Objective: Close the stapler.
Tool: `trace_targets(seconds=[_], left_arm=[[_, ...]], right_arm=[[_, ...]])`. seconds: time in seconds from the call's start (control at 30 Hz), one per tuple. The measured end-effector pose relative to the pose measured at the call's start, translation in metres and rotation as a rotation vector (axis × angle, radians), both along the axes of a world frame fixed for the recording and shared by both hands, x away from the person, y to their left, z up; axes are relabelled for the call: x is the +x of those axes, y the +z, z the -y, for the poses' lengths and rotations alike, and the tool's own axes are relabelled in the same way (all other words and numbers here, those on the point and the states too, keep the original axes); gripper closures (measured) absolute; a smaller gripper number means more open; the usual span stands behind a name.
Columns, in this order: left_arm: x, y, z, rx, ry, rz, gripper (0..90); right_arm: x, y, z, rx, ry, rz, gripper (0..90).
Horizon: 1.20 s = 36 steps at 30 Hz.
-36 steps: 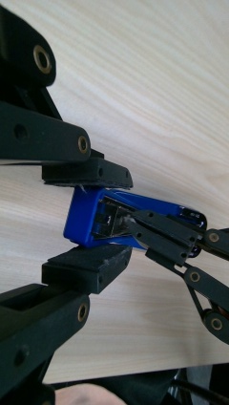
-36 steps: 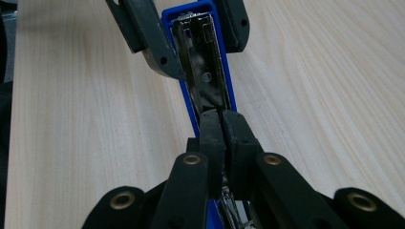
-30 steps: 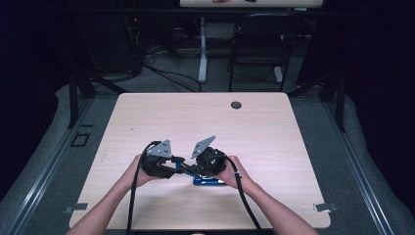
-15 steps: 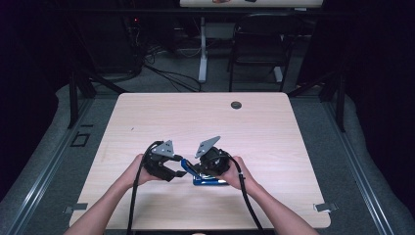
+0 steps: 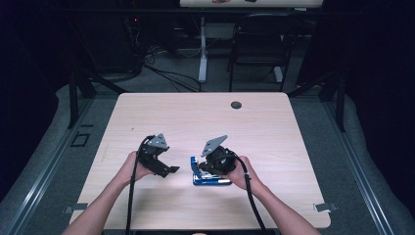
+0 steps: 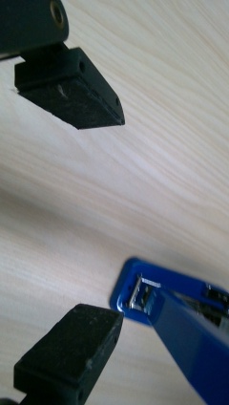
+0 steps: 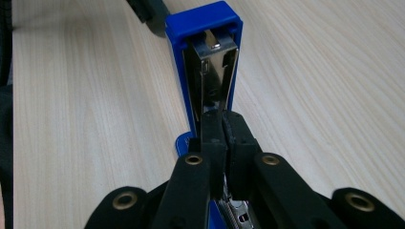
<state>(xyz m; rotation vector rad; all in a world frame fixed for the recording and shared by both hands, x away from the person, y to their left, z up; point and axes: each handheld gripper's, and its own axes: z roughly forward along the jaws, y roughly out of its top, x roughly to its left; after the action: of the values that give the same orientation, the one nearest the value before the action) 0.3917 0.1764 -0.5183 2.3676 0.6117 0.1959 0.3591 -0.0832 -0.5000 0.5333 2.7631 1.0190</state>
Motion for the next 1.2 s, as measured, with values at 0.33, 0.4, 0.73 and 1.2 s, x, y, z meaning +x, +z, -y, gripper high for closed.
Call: trace_targets(seconds=[0.33, 0.4, 0.73, 1.2], left_arm=[[0.001, -0.004, -0.002, 0.044, 0.048, -0.001, 0.2], [0.001, -0.005, -0.002, 0.051, 0.044, -0.005, 0.2], [-0.003, 0.000, 0.001, -0.016, 0.026, 0.012, 7.7], [-0.034, 0.012, 0.047, -0.130, -0.176, 0.080, 60.0]], right_arm=[[-0.001, 0.003, 0.008, 0.007, -0.018, -0.006, 87.8], [0.000, 0.003, 0.009, 0.006, -0.018, -0.009, 87.7], [-0.003, 0.010, 0.018, 0.015, -0.023, -0.003, 86.4], [-0.006, 0.020, 0.024, 0.042, -0.041, 0.026, 87.1]])
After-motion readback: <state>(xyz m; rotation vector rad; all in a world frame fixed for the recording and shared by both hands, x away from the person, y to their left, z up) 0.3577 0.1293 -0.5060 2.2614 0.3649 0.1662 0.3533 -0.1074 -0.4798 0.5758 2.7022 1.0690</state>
